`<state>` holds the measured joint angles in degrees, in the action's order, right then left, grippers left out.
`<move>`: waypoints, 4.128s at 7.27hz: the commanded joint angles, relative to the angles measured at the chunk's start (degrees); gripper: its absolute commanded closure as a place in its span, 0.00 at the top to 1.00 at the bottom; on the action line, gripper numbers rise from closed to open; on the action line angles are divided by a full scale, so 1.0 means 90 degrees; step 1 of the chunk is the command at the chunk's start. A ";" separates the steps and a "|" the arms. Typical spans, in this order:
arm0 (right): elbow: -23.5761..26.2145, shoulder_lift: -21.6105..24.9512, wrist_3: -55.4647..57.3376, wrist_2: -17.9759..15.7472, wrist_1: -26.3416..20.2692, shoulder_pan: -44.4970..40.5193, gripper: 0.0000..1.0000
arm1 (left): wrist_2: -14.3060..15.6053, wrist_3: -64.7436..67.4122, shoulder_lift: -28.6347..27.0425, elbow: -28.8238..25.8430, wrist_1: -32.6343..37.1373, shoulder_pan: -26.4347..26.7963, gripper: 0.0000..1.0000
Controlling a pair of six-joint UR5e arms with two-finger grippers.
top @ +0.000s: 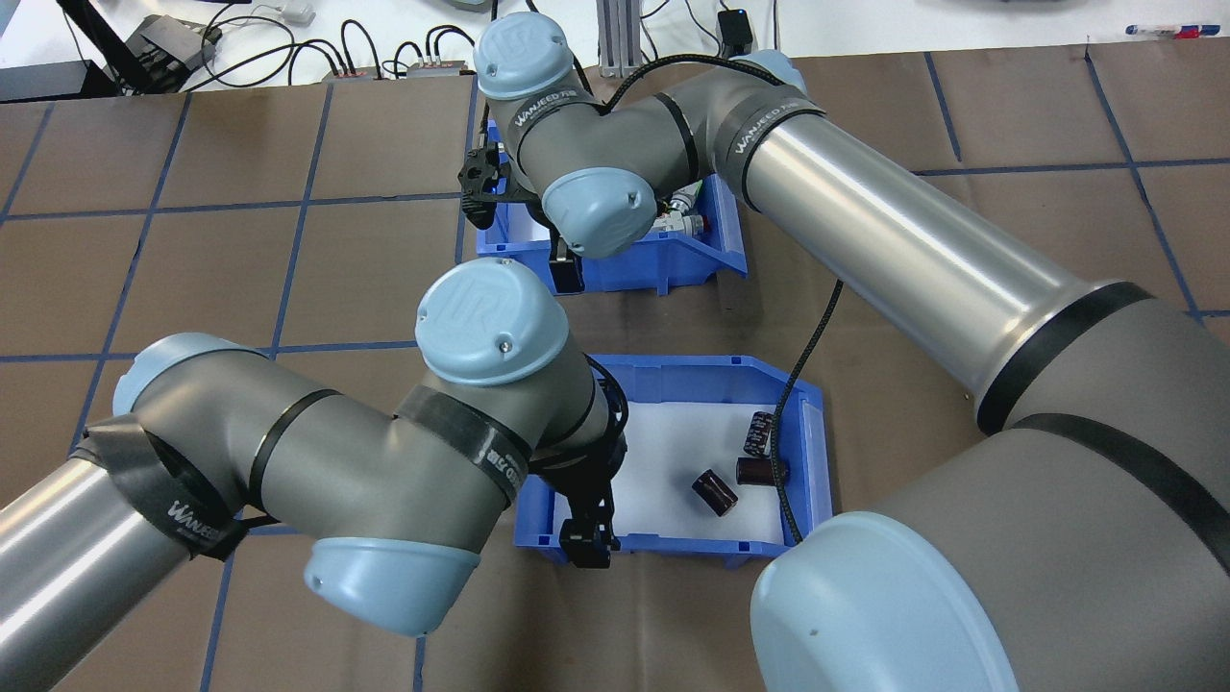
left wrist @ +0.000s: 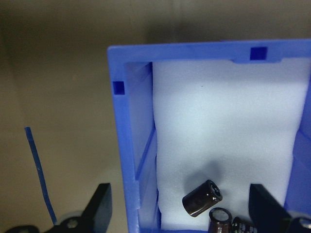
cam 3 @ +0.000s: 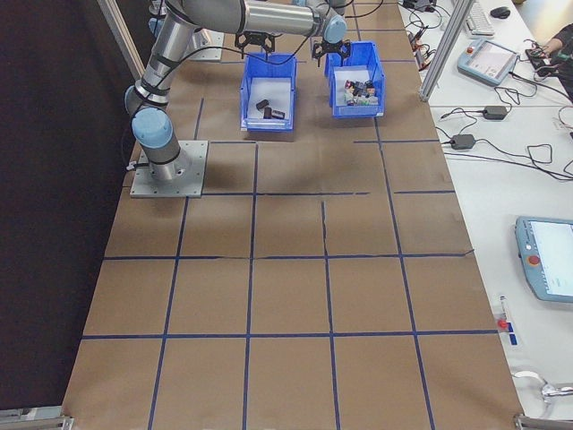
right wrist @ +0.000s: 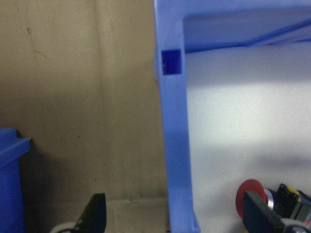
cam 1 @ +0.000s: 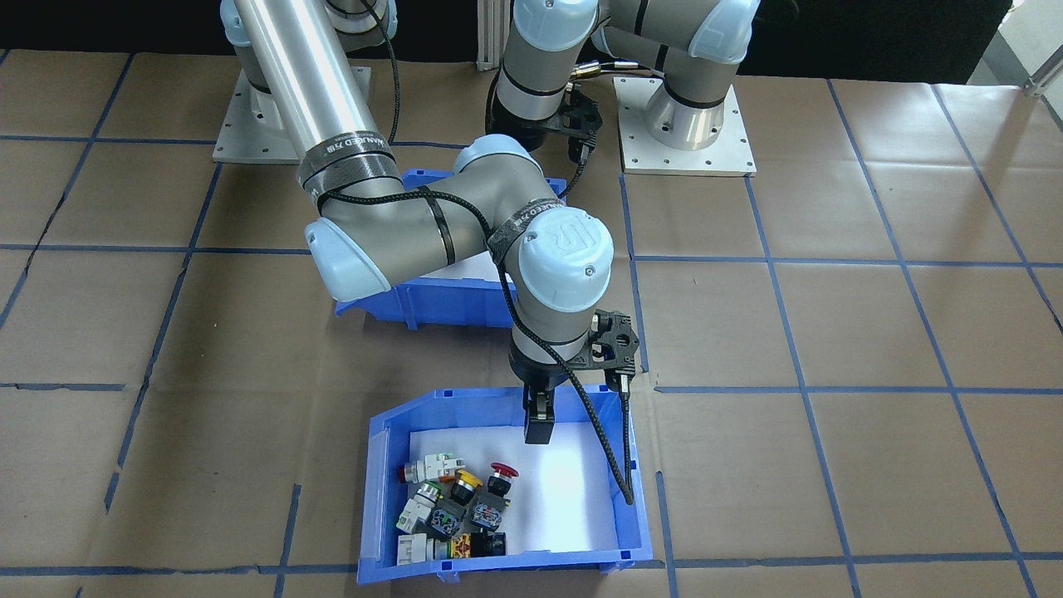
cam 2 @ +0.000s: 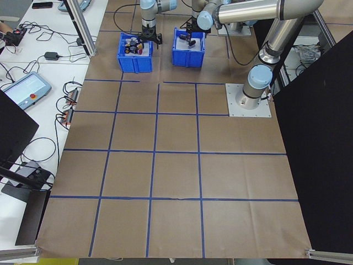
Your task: Place battery box in front
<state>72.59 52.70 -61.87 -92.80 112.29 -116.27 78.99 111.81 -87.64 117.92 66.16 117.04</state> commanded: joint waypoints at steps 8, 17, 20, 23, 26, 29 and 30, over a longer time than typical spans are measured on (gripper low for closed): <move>-0.0556 0.0469 -0.0350 -0.0440 -0.0268 0.0494 0.00 | 0.0022 0.1190 -0.0623 0.0257 -0.0984 0.0404 0.99; 0.0328 0.2198 -0.4313 -0.0266 -0.1716 0.3990 0.00 | 0.0215 0.0756 -0.0439 0.0424 -0.1805 0.0220 0.00; 0.2395 0.3456 -0.4872 0.0135 -0.1065 0.4715 0.00 | 0.0393 -0.0748 0.0040 0.0356 -0.1357 -0.1095 0.00; 0.4177 0.4571 -0.5029 0.0018 0.0159 0.4726 0.00 | 0.0354 -0.2419 -0.0445 -0.0305 -0.1191 -0.2298 0.00; 0.4561 0.4915 -0.5391 -0.0011 0.0365 0.4735 0.00 | 0.0121 -0.2464 -0.1869 -0.1837 -0.1150 -0.2360 0.00; 0.4571 0.4945 -0.5362 -0.0021 0.0258 0.4735 0.00 | -0.0329 -0.1900 -0.2634 -0.2447 -0.1247 -0.2048 0.01; 0.4571 0.4945 -0.5361 -0.0021 0.0229 0.4726 0.00 | -0.0330 -0.1703 -0.2867 -0.2651 -0.1287 -0.1873 0.02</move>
<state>113.70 97.17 -110.19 -92.95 114.71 -73.66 76.51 94.00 -111.04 96.12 55.09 98.47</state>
